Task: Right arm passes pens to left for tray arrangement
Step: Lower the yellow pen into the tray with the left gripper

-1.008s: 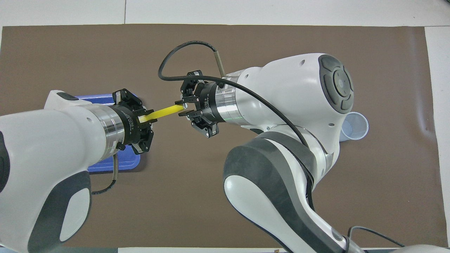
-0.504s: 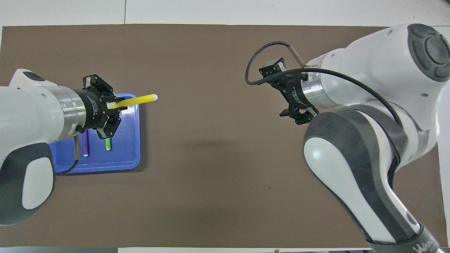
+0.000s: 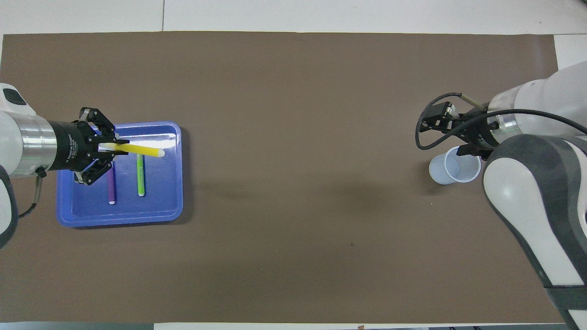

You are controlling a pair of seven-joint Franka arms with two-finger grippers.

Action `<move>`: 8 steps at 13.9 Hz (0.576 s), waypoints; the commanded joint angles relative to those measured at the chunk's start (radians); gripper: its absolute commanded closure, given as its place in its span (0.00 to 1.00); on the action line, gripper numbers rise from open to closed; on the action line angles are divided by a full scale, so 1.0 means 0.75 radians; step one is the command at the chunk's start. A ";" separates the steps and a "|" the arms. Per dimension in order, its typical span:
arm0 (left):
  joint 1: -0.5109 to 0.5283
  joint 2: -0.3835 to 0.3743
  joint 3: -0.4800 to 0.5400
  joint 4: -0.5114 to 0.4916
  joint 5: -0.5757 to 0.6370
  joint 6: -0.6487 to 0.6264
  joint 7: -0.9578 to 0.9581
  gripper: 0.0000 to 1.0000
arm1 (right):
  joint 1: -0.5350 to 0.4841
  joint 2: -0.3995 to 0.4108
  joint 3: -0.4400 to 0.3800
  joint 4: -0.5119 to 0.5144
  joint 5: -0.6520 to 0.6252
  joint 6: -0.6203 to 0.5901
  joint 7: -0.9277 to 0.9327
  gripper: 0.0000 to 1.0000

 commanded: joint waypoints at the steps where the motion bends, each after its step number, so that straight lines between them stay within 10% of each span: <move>1: 0.110 0.069 -0.004 -0.017 -0.020 -0.059 0.473 1.00 | 0.001 -0.019 -0.051 -0.009 -0.115 0.028 -0.165 0.00; 8: 0.219 0.378 -0.002 0.019 0.407 0.030 1.213 1.00 | -0.013 -0.017 -0.057 0.203 -0.207 -0.160 -0.219 0.00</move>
